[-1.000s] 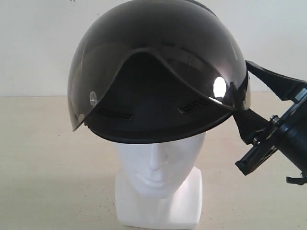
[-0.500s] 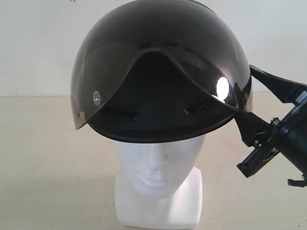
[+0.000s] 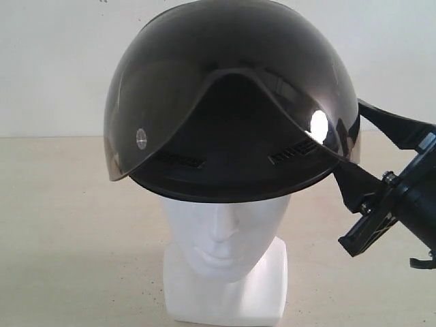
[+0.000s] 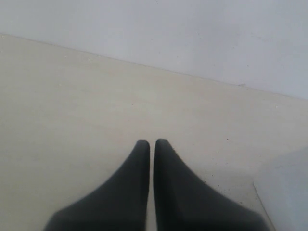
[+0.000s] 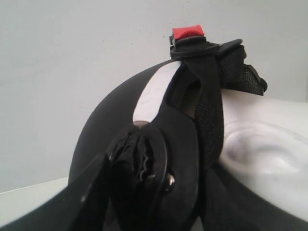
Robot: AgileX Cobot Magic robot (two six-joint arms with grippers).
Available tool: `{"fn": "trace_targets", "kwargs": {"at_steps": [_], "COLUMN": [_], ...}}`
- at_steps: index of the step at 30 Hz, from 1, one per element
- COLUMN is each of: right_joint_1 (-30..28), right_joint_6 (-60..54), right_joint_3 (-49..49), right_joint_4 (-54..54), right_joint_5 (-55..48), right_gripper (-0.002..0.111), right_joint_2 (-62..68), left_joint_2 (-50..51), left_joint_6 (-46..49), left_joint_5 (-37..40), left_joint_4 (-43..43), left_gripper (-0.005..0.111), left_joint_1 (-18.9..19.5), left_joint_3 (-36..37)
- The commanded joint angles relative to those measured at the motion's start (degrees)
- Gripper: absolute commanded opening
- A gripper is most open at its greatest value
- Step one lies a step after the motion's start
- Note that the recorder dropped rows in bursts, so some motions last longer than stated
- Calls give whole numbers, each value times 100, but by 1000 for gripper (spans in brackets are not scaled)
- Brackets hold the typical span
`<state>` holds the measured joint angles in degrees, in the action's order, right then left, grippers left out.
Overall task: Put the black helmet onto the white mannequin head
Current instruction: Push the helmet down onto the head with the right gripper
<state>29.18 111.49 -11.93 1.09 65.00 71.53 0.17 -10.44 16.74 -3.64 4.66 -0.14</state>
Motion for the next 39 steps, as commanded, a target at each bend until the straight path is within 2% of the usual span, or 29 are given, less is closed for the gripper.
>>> {"fn": "trace_targets", "kwargs": {"at_steps": [1, 13, 21, 23, 28, 30, 39], "right_joint_1": [-66, -66, -66, -66, -66, -66, -66], "right_joint_6": [-328, -433, -433, -433, -420, -420, -420], "right_joint_3": [227, 227, 227, 227, 227, 227, 227], "right_joint_4": [-186, -152, -152, -152, -178, -178, -178], "right_joint_5": [-1331, -1510, -1155, -1084, -989, -948, -664], "right_gripper": [0, 0, 0, 7, 40, 48, 55], "right_joint_2": [104, 104, 104, 104, 104, 104, 104], "left_joint_2": [-17, -17, -17, -17, -17, -17, -17], "left_joint_6": [1, 1, 1, 1, 1, 1, 1], "left_joint_5": [-2, -2, -2, -2, -2, -2, -2], "left_joint_4": [-39, -39, -39, -39, -39, -39, -39], "left_gripper": [4, 4, 4, 4, 4, 4, 4], "left_joint_1": [-37, -37, -37, -37, -37, -37, -37], "left_joint_3": [14, 14, 14, 14, 14, 14, 14]}}
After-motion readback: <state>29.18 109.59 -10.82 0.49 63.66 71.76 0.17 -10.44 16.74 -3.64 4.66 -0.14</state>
